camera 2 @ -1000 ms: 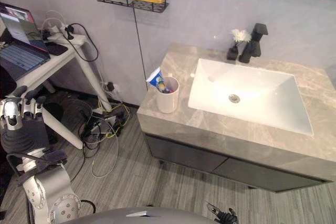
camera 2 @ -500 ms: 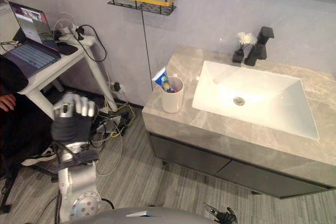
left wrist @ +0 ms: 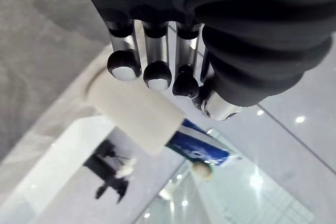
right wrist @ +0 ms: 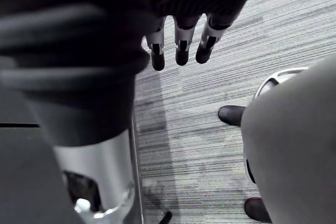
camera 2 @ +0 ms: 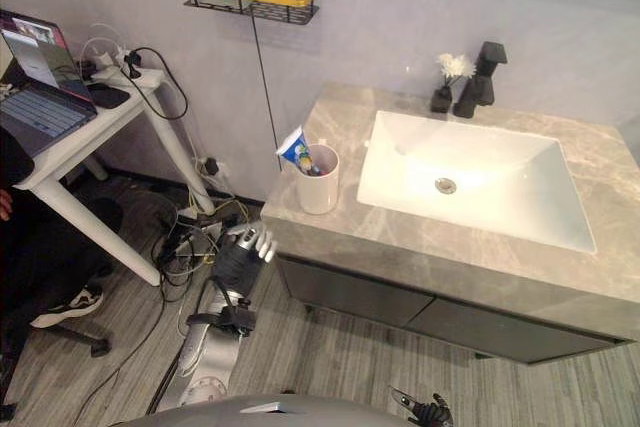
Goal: Organize washtable
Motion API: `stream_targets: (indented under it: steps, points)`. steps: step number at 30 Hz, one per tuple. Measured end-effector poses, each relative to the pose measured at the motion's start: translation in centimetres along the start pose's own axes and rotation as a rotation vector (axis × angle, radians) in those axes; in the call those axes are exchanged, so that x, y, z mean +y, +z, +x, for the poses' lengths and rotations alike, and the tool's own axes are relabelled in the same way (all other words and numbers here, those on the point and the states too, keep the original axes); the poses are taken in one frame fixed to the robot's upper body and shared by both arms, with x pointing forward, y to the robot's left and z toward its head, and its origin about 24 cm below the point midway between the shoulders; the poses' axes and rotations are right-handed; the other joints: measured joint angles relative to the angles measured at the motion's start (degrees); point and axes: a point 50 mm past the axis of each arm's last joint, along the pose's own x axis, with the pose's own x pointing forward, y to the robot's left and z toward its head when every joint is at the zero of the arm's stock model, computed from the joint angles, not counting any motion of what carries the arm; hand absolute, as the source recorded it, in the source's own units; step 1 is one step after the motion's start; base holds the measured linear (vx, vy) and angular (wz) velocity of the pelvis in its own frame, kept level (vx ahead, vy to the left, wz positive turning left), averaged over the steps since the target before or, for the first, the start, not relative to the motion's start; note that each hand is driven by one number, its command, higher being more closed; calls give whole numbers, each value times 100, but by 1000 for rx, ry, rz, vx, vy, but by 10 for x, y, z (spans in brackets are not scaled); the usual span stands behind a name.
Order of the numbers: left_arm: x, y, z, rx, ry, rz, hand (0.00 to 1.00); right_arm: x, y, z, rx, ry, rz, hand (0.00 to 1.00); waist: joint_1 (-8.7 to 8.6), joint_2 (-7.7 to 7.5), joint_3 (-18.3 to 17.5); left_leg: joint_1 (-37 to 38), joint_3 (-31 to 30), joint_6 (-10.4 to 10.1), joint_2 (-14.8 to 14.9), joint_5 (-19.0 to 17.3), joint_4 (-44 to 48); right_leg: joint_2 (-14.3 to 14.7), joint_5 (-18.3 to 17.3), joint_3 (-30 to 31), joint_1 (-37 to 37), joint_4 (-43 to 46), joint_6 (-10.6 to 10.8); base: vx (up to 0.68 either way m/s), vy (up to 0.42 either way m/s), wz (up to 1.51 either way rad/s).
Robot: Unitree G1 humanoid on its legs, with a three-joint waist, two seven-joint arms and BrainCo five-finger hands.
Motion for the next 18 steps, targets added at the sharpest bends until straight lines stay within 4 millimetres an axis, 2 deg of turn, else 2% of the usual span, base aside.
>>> stream_targets:
  steps: [3, 7, 11, 14, 18]
  points:
    - [9, -11, -3, 72, 11, 34, 100, 0, 2, 1, -5, -1, -1, 0, -41, 33, 19, 10, 92, -10, 38, -7, -35, 60, 4, 90, -65, -11, -8, -4, -23, -19]
    - [13, -15, 1, 108, -9, 102, 100, 1, 8, 2, -19, 2, -2, 0, -146, 83, 36, -14, 257, -12, 72, -9, -51, 85, 51, 302, -225, -12, -41, 8, -6, -23]
    - [14, -6, 11, 80, -27, 138, 100, 2, 11, 2, -25, 5, -3, 0, -175, 87, 47, -25, 506, -14, 129, -12, -116, 120, 122, 509, -406, -13, -62, 9, -4, -36]
    - [15, 4, 20, 40, -23, 176, 100, 4, 13, 3, -32, 10, -3, 0, -307, 78, 59, -24, 603, -3, 141, -42, -118, 137, 138, 645, -465, -14, -61, 18, -3, -19]
    - [14, 12, 29, 4, -28, 207, 100, 5, 14, 3, -35, 13, -3, 0, -326, 64, 71, -30, 750, 11, 150, -80, -121, 143, 159, 801, -553, -14, -57, 22, 4, -21]
